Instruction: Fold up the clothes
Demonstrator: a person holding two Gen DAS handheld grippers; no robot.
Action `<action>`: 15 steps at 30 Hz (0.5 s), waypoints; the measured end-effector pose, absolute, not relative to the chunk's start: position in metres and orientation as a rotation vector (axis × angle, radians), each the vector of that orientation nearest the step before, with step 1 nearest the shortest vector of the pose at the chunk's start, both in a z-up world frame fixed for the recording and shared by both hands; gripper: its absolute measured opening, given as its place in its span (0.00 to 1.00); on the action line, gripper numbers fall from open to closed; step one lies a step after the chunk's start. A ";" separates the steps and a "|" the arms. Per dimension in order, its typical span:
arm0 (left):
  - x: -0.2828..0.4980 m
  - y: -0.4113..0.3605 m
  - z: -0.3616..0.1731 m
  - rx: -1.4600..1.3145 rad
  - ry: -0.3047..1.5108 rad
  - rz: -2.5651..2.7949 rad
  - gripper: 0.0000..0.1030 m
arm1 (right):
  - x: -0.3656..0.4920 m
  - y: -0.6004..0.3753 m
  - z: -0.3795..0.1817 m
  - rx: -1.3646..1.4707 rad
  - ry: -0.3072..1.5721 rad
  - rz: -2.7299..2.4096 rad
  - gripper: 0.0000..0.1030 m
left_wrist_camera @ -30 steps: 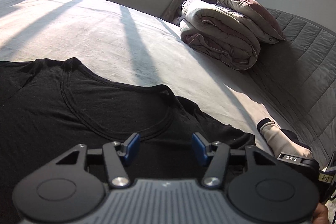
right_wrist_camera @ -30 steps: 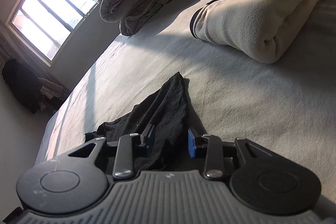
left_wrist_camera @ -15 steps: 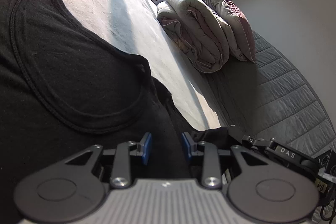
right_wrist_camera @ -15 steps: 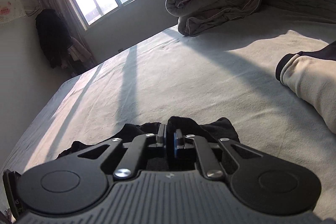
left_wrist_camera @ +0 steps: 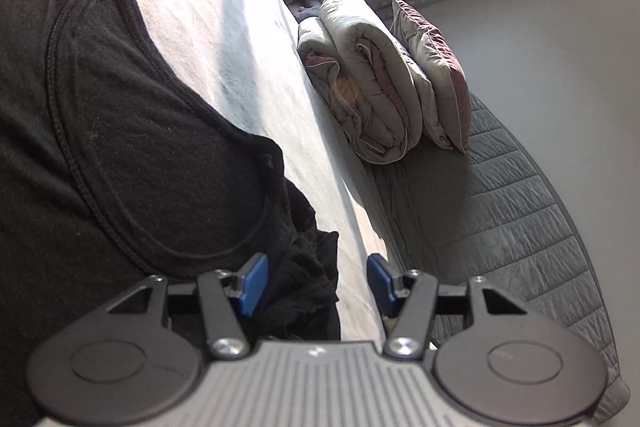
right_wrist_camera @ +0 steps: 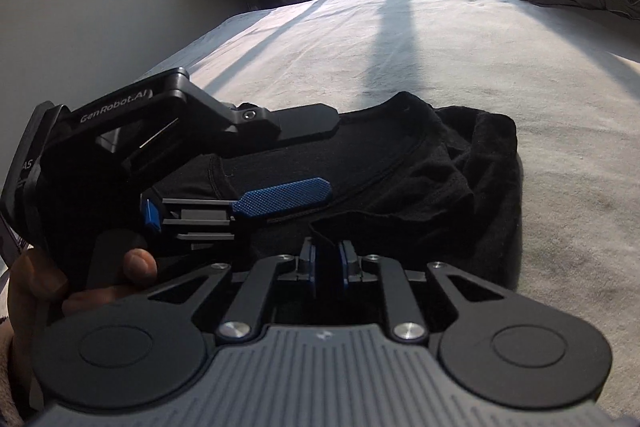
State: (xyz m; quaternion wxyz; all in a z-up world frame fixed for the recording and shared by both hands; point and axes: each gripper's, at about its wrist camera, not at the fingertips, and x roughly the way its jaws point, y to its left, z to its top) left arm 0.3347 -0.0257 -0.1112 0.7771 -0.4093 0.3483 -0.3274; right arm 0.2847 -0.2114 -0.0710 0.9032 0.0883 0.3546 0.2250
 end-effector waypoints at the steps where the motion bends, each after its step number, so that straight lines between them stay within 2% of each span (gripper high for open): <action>1: 0.334 -0.028 -0.108 -0.848 0.749 -0.698 0.55 | 0.283 -0.215 -0.068 0.199 0.733 0.479 0.29; 2: 0.332 -0.031 -0.104 -0.793 0.741 -0.681 0.55 | 0.282 -0.221 -0.063 0.211 0.724 0.483 0.36; 3: 0.330 -0.034 -0.098 -0.722 0.729 -0.655 0.55 | 0.281 -0.226 -0.059 0.218 0.714 0.483 0.37; 12: 0.313 -0.071 -0.070 -0.232 0.661 -0.603 0.56 | 0.280 -0.277 -0.044 0.197 0.670 0.283 0.36; 15: 0.305 -0.090 -0.069 -0.071 0.652 -0.587 0.56 | 0.283 -0.285 -0.053 0.238 0.684 0.292 0.32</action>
